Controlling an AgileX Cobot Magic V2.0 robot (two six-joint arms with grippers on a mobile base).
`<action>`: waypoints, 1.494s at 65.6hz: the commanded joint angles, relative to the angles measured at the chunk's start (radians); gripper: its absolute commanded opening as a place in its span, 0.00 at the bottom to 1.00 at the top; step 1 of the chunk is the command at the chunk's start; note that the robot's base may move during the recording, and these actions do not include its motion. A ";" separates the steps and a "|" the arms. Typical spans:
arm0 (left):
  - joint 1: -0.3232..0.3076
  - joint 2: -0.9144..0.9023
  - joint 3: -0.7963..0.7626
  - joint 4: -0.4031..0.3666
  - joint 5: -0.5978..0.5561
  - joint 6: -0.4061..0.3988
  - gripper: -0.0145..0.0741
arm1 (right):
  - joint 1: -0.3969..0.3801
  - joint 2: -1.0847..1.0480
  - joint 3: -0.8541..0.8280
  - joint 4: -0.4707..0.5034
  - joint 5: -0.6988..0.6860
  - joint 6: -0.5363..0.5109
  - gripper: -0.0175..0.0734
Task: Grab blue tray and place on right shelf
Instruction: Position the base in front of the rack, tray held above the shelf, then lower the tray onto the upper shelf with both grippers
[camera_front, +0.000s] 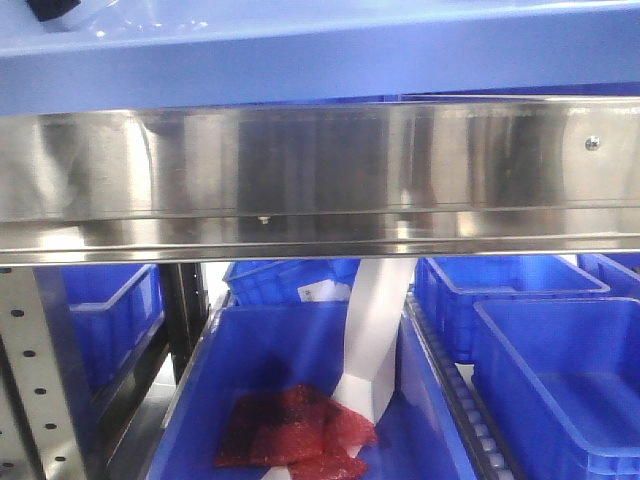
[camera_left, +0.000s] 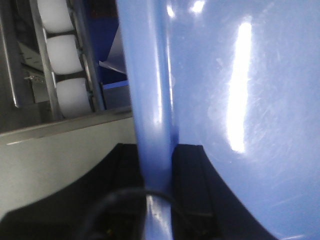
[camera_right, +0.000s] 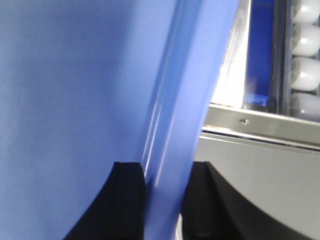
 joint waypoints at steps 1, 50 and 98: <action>-0.005 -0.023 -0.065 -0.036 -0.005 0.076 0.12 | 0.004 -0.021 -0.054 -0.013 -0.106 -0.064 0.25; 0.199 0.346 -0.473 -0.044 -0.096 0.079 0.12 | -0.110 0.458 -0.584 -0.016 -0.090 -0.125 0.25; 0.202 0.434 -0.473 -0.047 -0.141 0.105 0.81 | -0.110 0.597 -0.584 -0.029 -0.097 -0.122 0.89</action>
